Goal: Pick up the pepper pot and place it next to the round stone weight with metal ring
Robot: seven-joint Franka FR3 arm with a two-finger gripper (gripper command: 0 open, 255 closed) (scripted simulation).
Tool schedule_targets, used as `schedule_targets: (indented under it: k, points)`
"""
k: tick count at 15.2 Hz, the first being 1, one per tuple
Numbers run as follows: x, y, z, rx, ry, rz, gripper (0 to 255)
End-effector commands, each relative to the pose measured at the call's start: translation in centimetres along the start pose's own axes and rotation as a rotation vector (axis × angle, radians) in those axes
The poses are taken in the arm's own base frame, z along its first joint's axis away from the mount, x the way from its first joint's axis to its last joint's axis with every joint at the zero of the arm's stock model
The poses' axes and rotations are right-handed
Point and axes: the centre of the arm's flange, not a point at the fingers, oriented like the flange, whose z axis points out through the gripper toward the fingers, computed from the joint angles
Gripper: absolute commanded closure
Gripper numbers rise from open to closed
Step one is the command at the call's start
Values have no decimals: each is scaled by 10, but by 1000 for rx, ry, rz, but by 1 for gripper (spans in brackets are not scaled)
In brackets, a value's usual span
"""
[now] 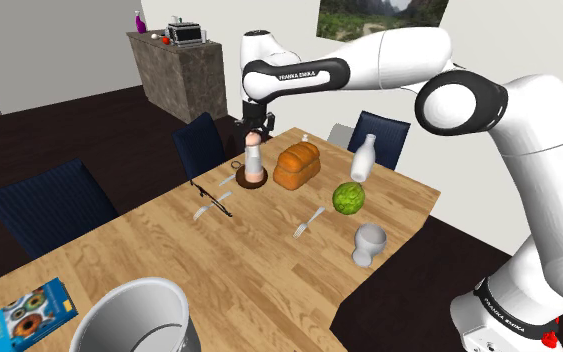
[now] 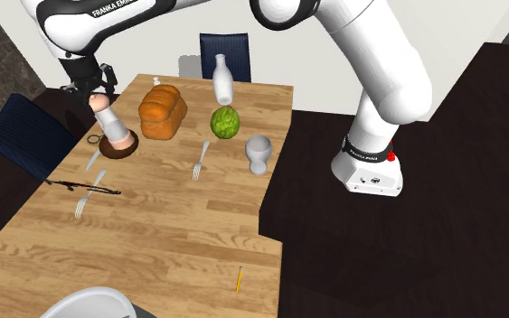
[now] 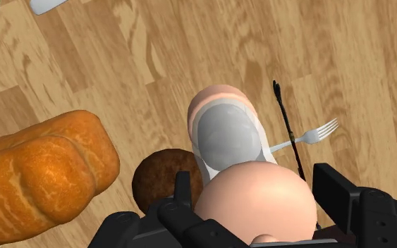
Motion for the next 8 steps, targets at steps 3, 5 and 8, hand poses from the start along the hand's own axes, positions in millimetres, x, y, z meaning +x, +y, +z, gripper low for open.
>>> schedule_targets:
  k: [3, 5, 8]
  points:
    - [-2, 0, 21, 0, 1, 0, 255]
    - [-3, 0, 31, 0, 1, 0, 255]
    - [-5, 0, 47, 0, 1, 0, 255]
